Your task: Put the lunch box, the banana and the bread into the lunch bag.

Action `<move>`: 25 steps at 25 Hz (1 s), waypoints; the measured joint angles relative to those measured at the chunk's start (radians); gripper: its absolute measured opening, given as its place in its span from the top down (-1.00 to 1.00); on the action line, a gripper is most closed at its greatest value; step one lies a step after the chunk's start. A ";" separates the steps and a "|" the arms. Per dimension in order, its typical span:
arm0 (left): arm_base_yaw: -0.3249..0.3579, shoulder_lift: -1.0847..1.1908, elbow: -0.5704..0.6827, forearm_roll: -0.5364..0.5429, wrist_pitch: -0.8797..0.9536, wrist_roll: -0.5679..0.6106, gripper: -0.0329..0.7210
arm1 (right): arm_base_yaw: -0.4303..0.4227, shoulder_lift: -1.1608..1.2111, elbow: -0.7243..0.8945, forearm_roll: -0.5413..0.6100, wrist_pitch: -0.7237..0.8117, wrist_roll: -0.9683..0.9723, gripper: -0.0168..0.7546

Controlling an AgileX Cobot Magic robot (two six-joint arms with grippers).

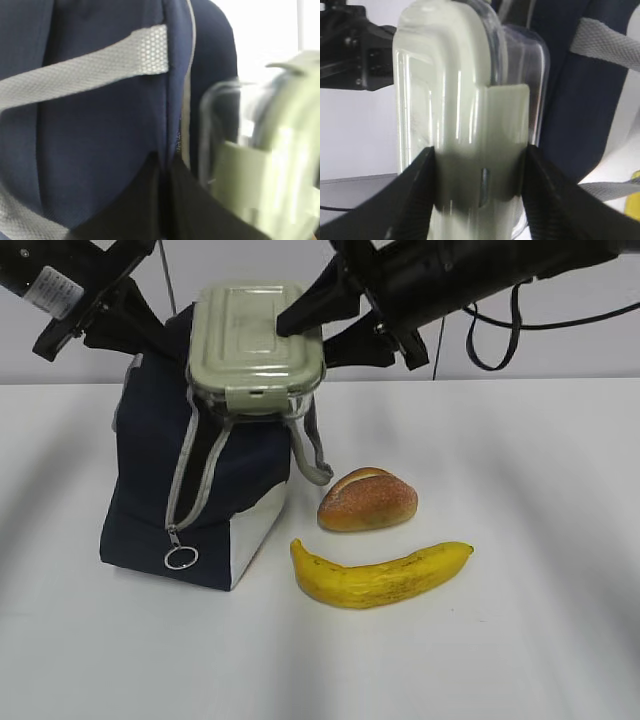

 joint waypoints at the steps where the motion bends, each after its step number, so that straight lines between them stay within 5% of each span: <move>1: 0.000 0.000 0.000 0.000 0.000 0.000 0.92 | 0.003 0.013 0.000 -0.014 -0.011 0.002 0.01; 11: 0.000 0.000 0.000 -0.012 0.000 0.000 0.92 | 0.033 0.033 -0.019 -0.182 -0.054 0.083 0.01; 19: 0.000 0.000 0.000 -0.014 0.000 0.000 0.92 | 0.162 0.041 -0.128 -0.521 -0.118 0.308 0.00; 25: 0.000 0.000 0.000 -0.013 0.000 0.000 0.92 | 0.207 0.132 -0.212 -0.556 -0.130 0.373 0.00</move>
